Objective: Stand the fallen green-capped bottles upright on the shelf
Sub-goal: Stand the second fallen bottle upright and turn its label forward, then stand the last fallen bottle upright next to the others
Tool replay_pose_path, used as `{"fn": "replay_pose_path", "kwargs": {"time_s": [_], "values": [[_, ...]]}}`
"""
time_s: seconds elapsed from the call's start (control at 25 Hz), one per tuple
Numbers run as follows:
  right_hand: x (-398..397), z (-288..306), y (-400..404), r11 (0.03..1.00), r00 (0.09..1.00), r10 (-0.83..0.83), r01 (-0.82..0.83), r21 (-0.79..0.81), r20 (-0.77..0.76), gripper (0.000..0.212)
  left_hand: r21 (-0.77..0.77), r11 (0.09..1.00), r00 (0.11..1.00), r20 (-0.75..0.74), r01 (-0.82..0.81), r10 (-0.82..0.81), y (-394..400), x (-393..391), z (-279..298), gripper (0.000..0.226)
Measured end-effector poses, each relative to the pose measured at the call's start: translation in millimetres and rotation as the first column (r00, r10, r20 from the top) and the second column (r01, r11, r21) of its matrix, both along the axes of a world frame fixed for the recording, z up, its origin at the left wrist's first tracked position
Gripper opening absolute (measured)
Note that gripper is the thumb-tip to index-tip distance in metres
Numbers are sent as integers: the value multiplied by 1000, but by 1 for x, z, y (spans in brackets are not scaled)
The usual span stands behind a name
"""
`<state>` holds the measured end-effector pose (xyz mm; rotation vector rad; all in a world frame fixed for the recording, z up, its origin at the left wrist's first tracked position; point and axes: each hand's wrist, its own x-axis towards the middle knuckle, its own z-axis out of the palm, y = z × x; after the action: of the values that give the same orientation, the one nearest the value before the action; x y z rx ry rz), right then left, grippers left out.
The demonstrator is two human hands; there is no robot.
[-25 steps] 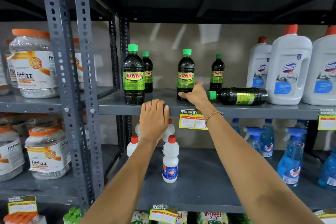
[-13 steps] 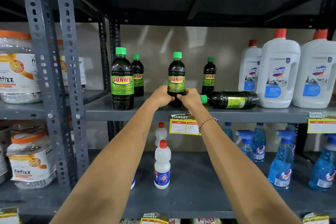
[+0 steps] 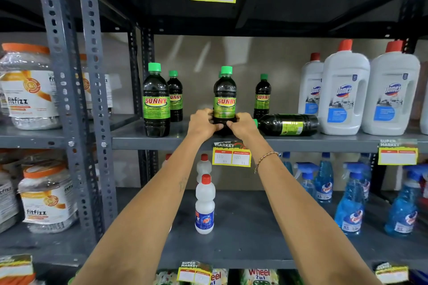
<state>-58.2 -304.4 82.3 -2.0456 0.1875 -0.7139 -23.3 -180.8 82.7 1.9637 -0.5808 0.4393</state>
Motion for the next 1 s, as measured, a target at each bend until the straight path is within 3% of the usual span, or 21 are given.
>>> {"fn": "replay_pose_path", "kwargs": {"time_s": [0.4, 0.88, 1.0], "values": [[-40, -3, 2, 997, 998, 61, -60, -51, 9, 31, 25, 999, 996, 74, -42, 40, 8, -39, -3, 49], [-44, -5, 2, 996, 997, 79, -80, -43, -20, 32, -7, 999, 999, -1, 52, -52, 11, -44, -5, 50], [-50, -4, -2, 997, 999, 1, 2, -73, 38, 34, -147, 986, 978, 176, -84, 110, 6, -60, -14, 36]]}}
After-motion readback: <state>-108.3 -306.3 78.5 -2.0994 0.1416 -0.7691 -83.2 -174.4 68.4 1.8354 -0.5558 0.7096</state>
